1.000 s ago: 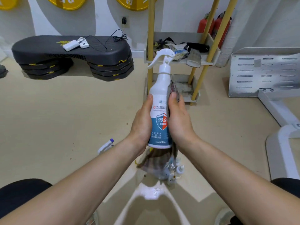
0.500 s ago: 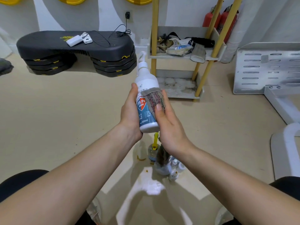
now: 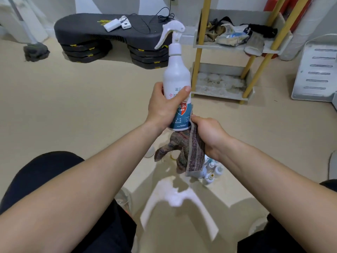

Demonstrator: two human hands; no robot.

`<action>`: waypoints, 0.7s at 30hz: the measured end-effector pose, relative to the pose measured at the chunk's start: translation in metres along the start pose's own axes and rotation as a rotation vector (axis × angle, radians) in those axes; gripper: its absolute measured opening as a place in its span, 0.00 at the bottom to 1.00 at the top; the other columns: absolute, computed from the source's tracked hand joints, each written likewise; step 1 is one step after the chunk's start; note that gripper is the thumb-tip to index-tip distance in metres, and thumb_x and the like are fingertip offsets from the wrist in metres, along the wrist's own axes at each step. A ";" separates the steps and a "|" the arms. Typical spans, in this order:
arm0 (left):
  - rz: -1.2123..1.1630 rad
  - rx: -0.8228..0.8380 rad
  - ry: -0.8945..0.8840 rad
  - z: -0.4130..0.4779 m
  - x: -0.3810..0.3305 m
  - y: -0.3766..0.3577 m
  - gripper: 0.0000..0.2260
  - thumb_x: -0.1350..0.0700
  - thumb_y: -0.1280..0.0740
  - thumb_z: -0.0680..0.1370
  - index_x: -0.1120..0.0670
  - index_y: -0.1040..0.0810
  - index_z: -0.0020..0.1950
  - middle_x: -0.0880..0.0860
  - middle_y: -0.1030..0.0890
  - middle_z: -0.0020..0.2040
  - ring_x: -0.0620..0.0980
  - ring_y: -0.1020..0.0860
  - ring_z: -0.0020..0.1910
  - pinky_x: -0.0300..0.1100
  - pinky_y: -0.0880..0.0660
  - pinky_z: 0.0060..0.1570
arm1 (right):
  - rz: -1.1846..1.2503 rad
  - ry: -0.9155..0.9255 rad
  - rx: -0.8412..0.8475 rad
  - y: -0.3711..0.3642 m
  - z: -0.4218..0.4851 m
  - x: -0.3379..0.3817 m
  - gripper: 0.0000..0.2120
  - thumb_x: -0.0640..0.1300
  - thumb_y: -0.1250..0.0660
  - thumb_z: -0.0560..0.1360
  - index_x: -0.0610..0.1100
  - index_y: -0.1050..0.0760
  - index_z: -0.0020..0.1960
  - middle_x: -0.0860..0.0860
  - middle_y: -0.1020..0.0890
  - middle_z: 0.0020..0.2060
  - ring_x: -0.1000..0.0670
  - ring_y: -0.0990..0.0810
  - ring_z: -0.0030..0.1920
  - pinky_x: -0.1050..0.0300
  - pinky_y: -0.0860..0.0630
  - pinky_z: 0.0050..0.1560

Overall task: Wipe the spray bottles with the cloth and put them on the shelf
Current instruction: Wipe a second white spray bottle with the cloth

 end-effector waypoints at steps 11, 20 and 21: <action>0.372 0.048 0.225 -0.031 0.115 0.079 0.31 0.48 0.19 0.65 0.48 0.30 0.63 0.47 0.22 0.55 0.52 0.23 0.54 0.49 0.23 0.53 | -0.598 -0.078 0.169 -0.053 0.021 -0.081 0.10 0.44 0.34 0.73 0.37 0.20 0.40 0.39 0.16 0.37 0.42 0.20 0.37 0.51 0.24 0.41; 0.333 -0.041 0.445 -0.041 0.245 0.087 0.26 0.53 0.23 0.66 0.45 0.31 0.59 0.47 0.20 0.51 0.53 0.21 0.49 0.48 0.22 0.48 | -0.532 -0.189 0.154 -0.093 0.064 -0.172 0.10 0.36 0.40 0.75 0.39 0.20 0.45 0.39 0.15 0.42 0.39 0.17 0.42 0.47 0.20 0.47; 0.337 -0.042 0.455 -0.037 0.257 0.087 0.25 0.54 0.23 0.67 0.46 0.32 0.59 0.47 0.21 0.50 0.54 0.21 0.48 0.47 0.22 0.48 | -0.511 -0.205 0.163 -0.096 0.067 -0.180 0.10 0.36 0.40 0.75 0.39 0.19 0.47 0.39 0.16 0.42 0.40 0.18 0.41 0.47 0.19 0.47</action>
Point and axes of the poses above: each hand's wrist, its own z-axis towards the middle knuckle, its own y-axis out of the back of the hand, x = y × z, the point moved 5 cm from there along z, towards the middle knuckle
